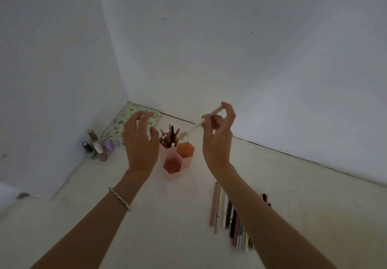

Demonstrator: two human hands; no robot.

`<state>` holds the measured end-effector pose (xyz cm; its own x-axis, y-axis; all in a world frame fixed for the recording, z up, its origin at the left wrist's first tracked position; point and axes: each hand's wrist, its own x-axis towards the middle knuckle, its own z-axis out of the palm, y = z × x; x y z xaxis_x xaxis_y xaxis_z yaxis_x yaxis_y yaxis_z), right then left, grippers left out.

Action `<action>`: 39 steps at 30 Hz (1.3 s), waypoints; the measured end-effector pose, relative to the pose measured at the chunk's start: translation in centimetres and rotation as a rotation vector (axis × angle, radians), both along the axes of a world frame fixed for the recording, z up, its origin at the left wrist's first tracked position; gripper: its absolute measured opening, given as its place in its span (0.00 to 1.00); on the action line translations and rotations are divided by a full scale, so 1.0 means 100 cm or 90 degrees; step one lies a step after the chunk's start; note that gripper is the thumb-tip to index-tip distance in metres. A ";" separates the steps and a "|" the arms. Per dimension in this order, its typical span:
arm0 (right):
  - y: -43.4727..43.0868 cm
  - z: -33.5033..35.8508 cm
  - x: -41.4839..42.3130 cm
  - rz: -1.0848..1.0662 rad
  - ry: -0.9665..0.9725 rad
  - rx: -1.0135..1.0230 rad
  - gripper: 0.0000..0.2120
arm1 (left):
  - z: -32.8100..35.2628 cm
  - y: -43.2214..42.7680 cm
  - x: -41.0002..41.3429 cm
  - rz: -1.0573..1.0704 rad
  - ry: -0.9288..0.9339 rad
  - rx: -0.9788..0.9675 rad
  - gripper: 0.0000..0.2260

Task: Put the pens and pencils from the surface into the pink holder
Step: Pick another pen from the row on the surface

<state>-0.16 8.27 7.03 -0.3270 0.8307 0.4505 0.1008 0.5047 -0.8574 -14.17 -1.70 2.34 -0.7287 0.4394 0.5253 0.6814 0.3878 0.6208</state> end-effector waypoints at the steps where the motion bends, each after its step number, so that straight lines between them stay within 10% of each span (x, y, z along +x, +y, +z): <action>1: -0.003 -0.001 -0.007 0.011 -0.012 0.011 0.18 | 0.004 0.000 0.000 -0.008 -0.011 0.020 0.17; 8: -0.014 -0.038 -0.032 0.107 -0.251 0.184 0.10 | 0.022 -0.008 0.005 -0.070 -0.077 0.101 0.17; 13: -0.005 -0.040 -0.008 0.025 -0.204 0.155 0.18 | 0.029 -0.001 0.044 -0.101 -0.120 0.079 0.12; 24: 0.040 -0.043 0.093 -0.085 -0.285 -0.081 0.14 | -0.066 0.040 0.172 -0.283 -0.223 -0.590 0.11; 39: 0.042 -0.078 0.117 -0.057 -0.369 -0.102 0.12 | -0.075 0.052 0.179 -0.231 -0.364 -0.575 0.10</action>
